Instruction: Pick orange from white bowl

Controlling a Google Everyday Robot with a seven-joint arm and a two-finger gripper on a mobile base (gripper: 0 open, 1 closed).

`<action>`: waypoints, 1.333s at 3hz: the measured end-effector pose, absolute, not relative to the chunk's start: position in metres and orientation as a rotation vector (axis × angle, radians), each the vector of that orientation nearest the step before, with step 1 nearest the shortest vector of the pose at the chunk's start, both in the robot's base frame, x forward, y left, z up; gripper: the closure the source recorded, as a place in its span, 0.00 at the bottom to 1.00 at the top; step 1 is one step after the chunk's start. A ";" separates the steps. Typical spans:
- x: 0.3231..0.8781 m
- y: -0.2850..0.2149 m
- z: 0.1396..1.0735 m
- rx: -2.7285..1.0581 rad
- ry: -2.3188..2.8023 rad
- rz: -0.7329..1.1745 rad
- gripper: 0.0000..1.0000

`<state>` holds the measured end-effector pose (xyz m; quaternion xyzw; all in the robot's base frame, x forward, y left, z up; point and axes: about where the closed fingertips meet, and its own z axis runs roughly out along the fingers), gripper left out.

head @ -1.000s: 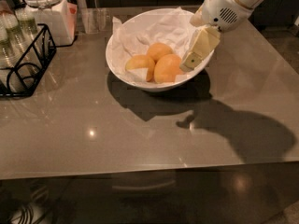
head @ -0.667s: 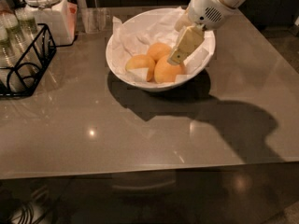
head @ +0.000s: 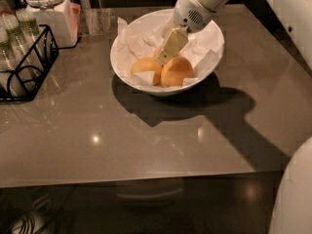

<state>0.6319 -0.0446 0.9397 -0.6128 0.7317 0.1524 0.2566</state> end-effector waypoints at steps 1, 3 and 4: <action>0.640 -0.045 0.925 -1.639 2.028 0.441 0.29; 0.636 -0.076 0.917 -1.518 2.151 0.381 0.32; 0.634 -0.084 0.910 -1.486 2.189 0.379 0.31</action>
Offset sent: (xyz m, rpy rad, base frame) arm 0.0057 -0.0362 -0.0304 -0.0001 0.0752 -0.1794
